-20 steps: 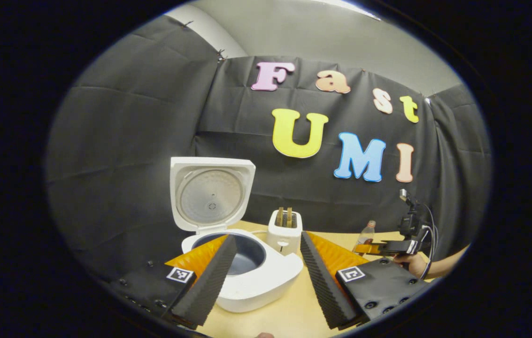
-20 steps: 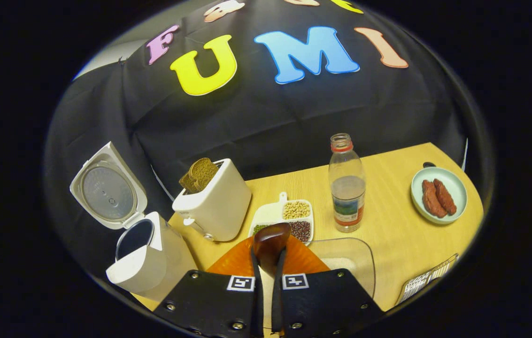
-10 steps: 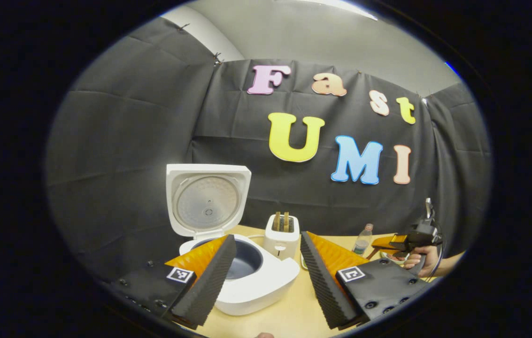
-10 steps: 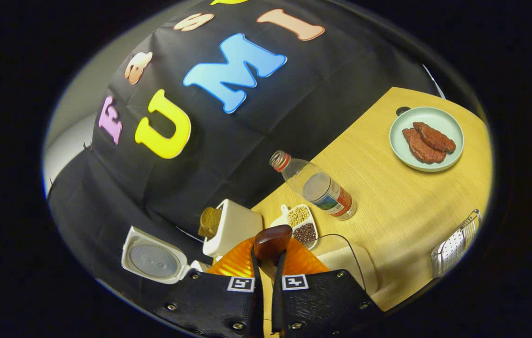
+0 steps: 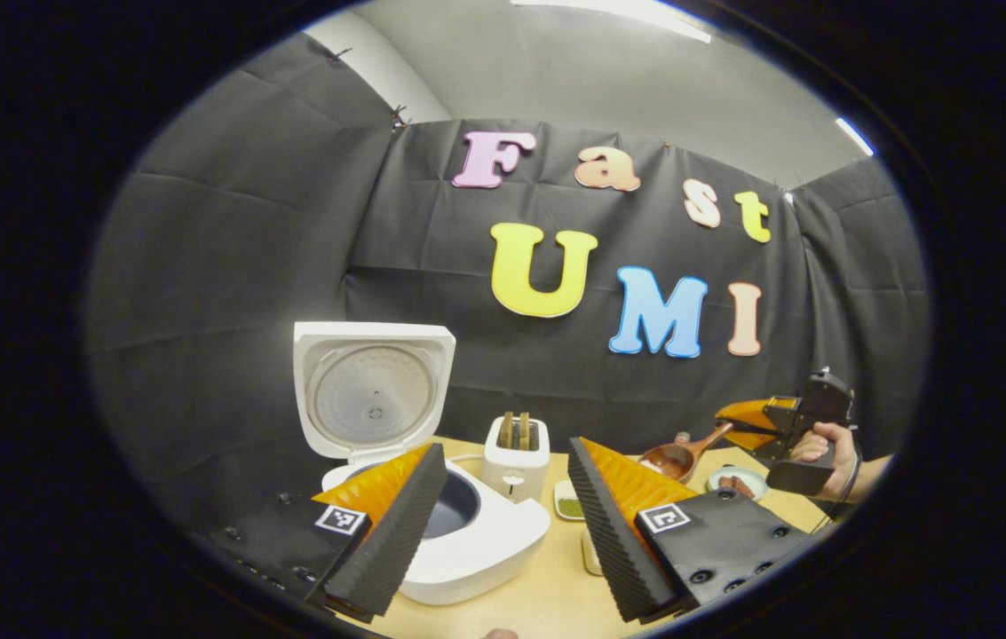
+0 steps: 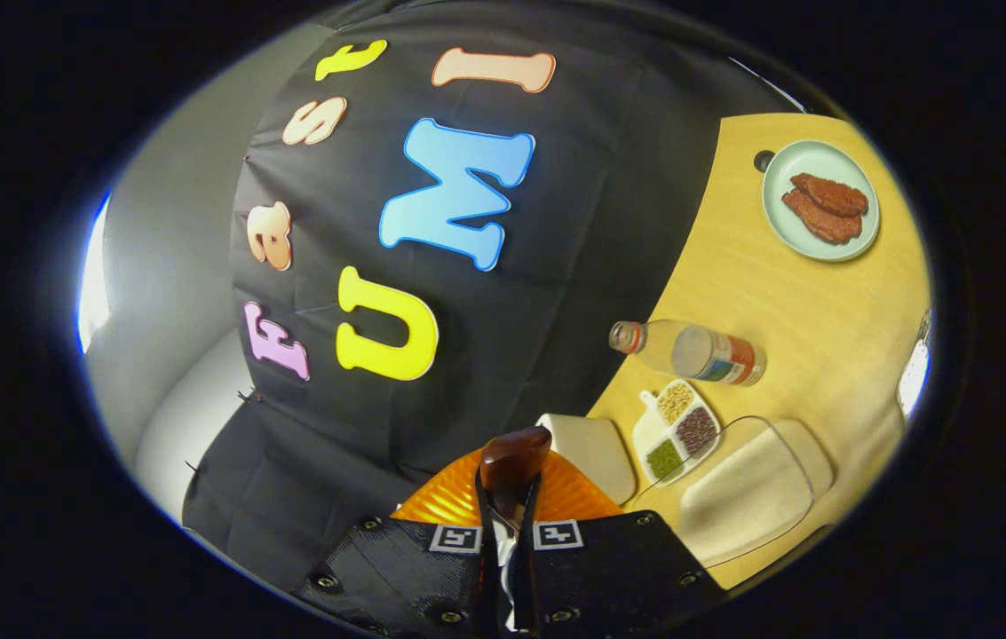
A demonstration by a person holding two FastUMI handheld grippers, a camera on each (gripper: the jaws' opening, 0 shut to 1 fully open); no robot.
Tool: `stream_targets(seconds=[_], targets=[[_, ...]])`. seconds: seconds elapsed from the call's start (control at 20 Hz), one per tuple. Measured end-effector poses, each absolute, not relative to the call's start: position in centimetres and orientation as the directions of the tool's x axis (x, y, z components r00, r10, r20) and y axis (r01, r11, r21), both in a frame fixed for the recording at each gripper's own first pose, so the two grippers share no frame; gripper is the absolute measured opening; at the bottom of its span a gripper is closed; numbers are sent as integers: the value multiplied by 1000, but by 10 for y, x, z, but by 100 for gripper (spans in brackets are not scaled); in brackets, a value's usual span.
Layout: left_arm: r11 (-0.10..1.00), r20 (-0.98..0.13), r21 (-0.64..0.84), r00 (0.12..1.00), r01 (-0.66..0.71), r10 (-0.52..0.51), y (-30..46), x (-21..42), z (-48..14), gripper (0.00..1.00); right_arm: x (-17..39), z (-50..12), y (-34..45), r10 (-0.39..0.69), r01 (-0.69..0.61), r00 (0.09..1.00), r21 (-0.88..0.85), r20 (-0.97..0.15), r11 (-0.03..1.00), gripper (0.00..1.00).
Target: Close the left gripper, press the button to open the rice cooker; take a wooden spoon from the chopstick holder with the right hand, scoop a spoonful of rice and pour it into the rice cooker, then put the wooden spoon back into the chopstick holder.
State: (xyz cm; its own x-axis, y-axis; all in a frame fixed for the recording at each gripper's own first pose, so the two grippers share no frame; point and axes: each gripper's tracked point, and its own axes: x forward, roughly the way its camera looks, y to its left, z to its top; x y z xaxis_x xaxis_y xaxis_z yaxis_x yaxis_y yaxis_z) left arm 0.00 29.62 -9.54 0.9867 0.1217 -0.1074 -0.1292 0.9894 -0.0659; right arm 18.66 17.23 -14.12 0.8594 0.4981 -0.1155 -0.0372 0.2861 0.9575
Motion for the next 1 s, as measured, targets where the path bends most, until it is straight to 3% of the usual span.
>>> stream_targets(seconds=[0.1,0.35,1.0], targets=[[990,-101,-58,987,-132,126,302,-3,-93,96,185,-127,197,540,-51,837,972,-82,228,7],[990,-70,-58,990,-127,123,322,-20,-88,96,190,-107,258,616,-98,787,977,-40,189,7],[986,-75,-89,988,-141,135,368,-42,-100,96,203,-116,403,736,-233,669,911,-105,341,7]])
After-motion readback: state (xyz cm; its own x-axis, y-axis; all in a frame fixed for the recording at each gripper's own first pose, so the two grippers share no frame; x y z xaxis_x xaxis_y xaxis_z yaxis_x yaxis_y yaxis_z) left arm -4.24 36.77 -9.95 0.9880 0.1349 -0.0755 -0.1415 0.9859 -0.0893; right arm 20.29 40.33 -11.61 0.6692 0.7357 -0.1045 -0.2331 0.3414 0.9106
